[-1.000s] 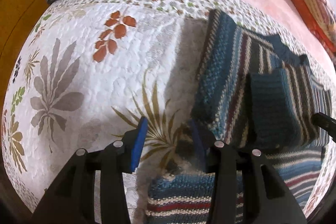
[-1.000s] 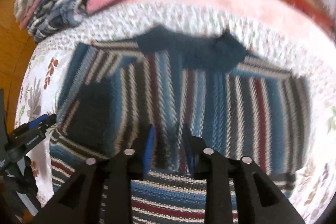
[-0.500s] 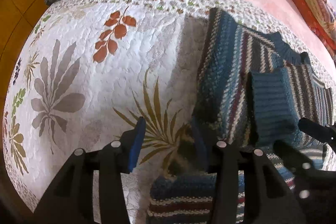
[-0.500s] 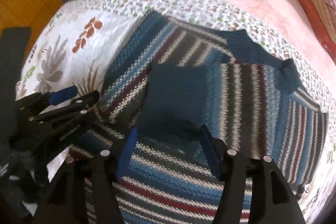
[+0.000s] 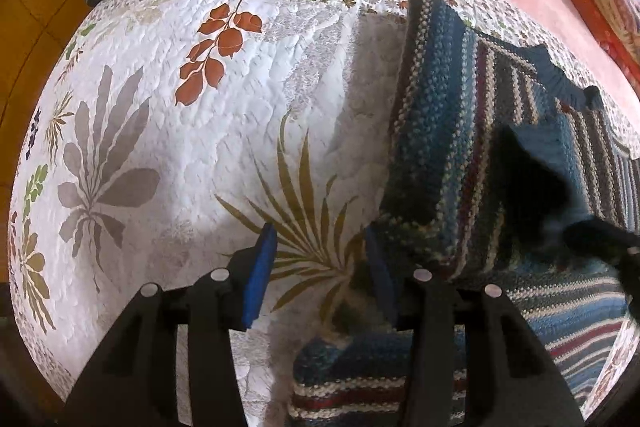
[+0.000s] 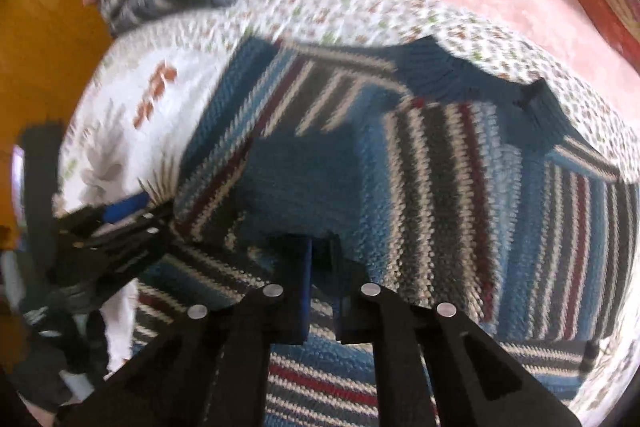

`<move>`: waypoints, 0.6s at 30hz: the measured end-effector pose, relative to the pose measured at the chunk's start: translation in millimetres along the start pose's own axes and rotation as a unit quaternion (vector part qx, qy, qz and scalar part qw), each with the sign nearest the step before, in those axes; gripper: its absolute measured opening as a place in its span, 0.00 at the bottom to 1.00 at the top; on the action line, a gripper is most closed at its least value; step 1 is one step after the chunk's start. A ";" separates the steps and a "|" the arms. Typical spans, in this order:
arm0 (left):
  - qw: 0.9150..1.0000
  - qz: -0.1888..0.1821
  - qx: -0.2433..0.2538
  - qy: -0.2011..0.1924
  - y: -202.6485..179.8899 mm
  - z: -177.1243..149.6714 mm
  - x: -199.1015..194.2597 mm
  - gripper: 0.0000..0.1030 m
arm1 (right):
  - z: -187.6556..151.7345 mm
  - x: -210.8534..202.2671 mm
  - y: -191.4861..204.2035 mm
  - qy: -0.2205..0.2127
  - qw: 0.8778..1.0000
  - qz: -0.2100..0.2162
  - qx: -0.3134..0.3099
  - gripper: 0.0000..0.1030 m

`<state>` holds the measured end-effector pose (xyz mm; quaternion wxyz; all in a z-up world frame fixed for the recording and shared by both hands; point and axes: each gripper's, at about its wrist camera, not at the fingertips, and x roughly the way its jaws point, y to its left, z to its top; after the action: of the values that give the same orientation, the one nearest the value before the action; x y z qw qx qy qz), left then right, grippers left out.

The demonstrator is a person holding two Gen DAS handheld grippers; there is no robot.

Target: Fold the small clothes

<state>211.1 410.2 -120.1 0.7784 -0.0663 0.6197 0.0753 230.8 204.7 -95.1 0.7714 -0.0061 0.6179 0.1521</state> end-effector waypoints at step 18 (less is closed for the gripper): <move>0.999 0.002 -0.005 -0.036 -6.4 4.0 -12.3 0.45 | -17.0 -78.0 -170.2 -0.073 0.971 0.090 0.210 0.00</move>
<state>213.5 404.3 -107.2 0.7999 -0.0657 0.5908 0.0823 241.1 21.3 -55.1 0.7816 0.2232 0.5758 0.0874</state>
